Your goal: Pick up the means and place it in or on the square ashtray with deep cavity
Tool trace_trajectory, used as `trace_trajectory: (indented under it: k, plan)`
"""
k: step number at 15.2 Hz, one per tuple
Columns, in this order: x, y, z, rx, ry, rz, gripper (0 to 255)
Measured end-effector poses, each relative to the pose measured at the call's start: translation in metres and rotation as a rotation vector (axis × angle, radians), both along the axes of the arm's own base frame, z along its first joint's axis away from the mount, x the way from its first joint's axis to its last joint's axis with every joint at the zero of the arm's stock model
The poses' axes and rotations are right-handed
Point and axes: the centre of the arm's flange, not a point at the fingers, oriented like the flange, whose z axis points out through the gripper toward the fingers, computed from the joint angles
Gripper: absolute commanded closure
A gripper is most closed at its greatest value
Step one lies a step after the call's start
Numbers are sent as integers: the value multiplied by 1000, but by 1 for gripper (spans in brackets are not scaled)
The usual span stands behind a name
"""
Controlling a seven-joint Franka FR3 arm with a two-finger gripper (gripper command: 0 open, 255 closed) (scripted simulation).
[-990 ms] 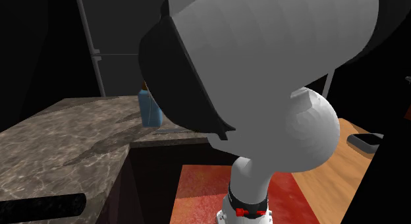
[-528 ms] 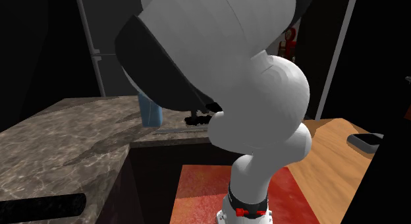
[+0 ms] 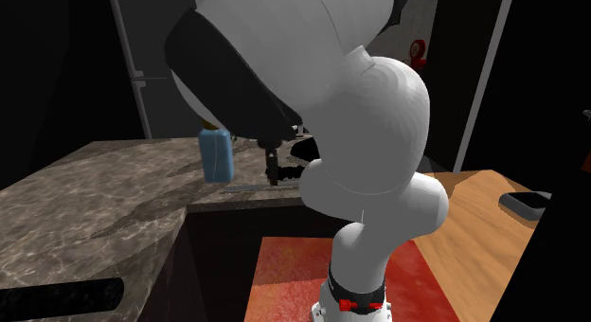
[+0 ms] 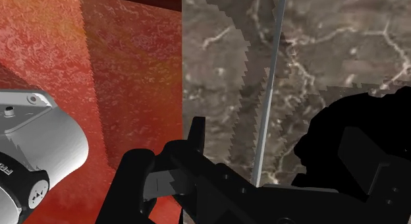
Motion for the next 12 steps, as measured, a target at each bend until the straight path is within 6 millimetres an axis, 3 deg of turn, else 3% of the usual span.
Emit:
trace_trajectory:
  k: [7, 8, 12]
  plan:
    - [-1, 0, -9, 0, 0, 0, 0]
    - [-1, 0, -9, 0, 0, 0, 255]
    - [-1, 0, -9, 0, 0, 0, 255]
